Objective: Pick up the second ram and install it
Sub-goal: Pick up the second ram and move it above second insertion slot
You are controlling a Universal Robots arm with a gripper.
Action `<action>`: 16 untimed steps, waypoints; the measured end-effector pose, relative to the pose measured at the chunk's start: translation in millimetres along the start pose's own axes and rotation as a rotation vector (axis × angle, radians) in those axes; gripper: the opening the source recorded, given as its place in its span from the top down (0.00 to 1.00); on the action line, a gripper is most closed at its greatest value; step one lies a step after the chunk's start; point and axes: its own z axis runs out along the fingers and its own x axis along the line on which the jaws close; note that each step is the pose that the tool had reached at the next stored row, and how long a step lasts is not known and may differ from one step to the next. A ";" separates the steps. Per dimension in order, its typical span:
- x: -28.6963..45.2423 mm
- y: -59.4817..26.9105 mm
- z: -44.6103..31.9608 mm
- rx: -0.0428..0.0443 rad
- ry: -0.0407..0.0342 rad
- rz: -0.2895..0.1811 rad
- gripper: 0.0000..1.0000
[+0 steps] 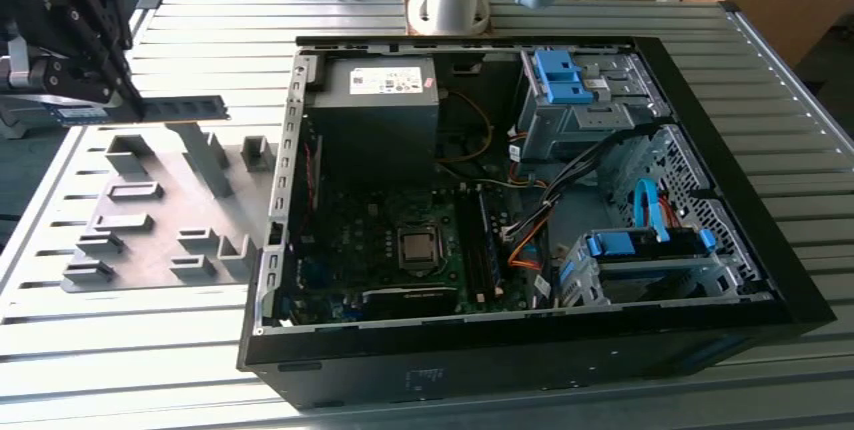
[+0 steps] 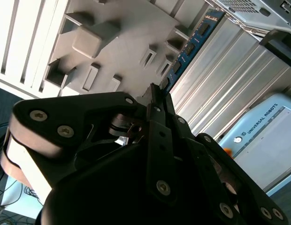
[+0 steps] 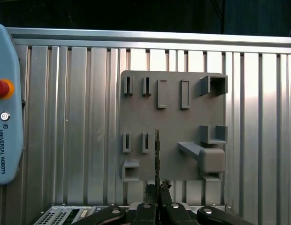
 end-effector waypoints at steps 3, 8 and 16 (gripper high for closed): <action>-0.1 -4.8 -0.1 0.0000 0.0000 0.000 0.86; -0.3 -16.2 -0.2 0.0000 0.0000 0.000 0.86; -1.6 -37.7 -0.1 0.0000 0.0000 0.000 0.86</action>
